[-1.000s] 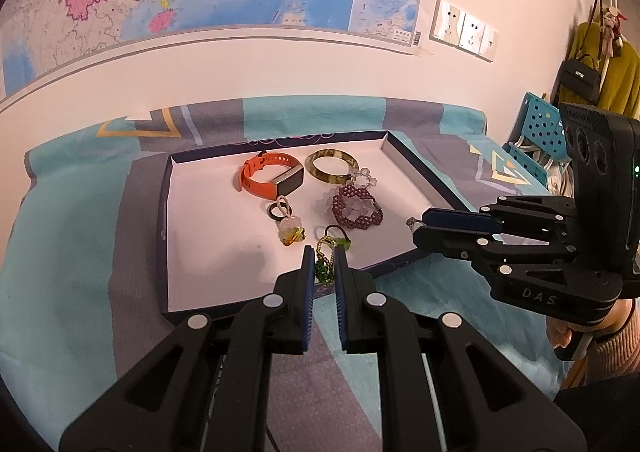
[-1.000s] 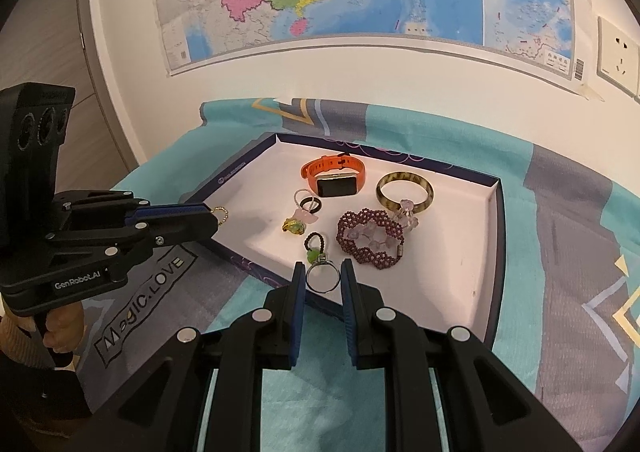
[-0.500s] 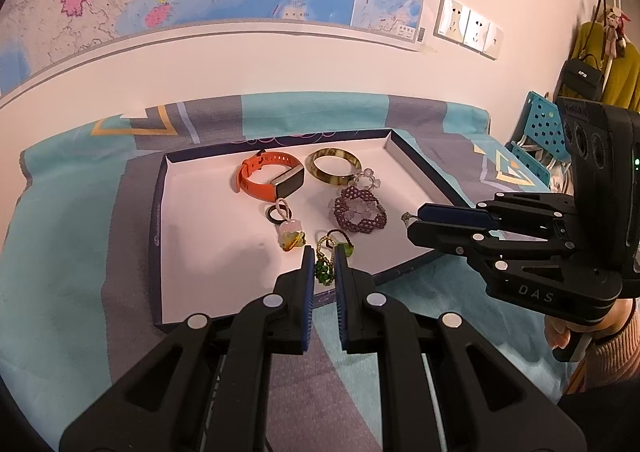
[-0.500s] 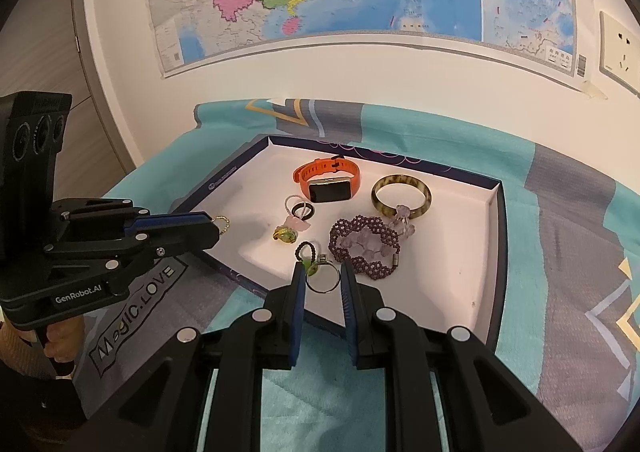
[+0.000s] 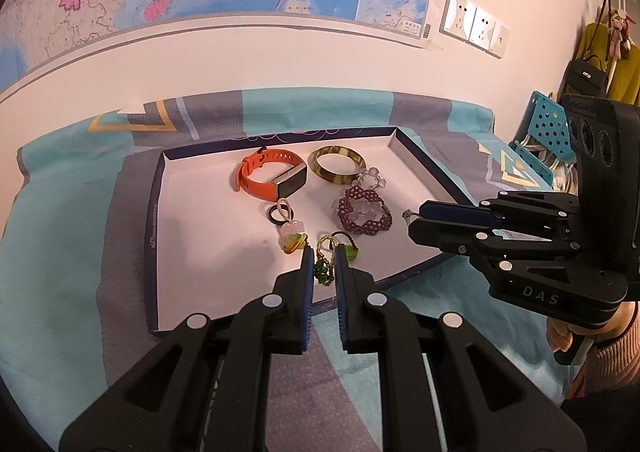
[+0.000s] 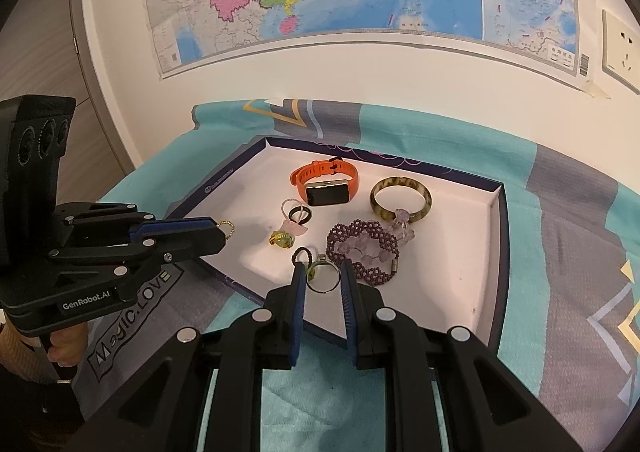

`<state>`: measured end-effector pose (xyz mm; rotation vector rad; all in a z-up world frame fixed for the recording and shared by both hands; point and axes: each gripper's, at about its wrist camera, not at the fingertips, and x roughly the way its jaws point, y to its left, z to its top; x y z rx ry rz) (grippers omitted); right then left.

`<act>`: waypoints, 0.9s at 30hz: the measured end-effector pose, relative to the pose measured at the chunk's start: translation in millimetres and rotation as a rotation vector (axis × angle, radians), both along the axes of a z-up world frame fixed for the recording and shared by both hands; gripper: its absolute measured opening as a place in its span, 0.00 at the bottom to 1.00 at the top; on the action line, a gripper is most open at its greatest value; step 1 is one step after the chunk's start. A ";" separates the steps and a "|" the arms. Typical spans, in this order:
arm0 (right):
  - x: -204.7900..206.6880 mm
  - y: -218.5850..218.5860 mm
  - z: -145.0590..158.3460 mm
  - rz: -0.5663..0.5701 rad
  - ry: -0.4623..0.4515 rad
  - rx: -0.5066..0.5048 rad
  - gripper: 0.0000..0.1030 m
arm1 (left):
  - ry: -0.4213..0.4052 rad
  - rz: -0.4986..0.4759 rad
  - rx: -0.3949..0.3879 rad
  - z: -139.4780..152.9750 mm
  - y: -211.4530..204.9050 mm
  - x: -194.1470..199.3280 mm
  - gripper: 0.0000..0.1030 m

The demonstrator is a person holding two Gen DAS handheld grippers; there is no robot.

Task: Organize jewelry
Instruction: 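Carry the gold ring and silver ring over the box with both tools, then lower both rings into the box and open both tools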

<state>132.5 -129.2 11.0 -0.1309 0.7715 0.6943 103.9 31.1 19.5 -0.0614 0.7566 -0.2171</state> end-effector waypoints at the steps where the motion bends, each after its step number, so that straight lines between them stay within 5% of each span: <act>1: 0.2 0.1 0.0 0.000 0.000 0.000 0.16 | 0.001 0.000 -0.001 -0.2 0.0 0.3 0.10; 27: 23.7 13.8 -16.3 -0.003 0.051 -0.040 0.16 | 0.051 0.021 -0.018 -15.1 0.4 22.8 0.11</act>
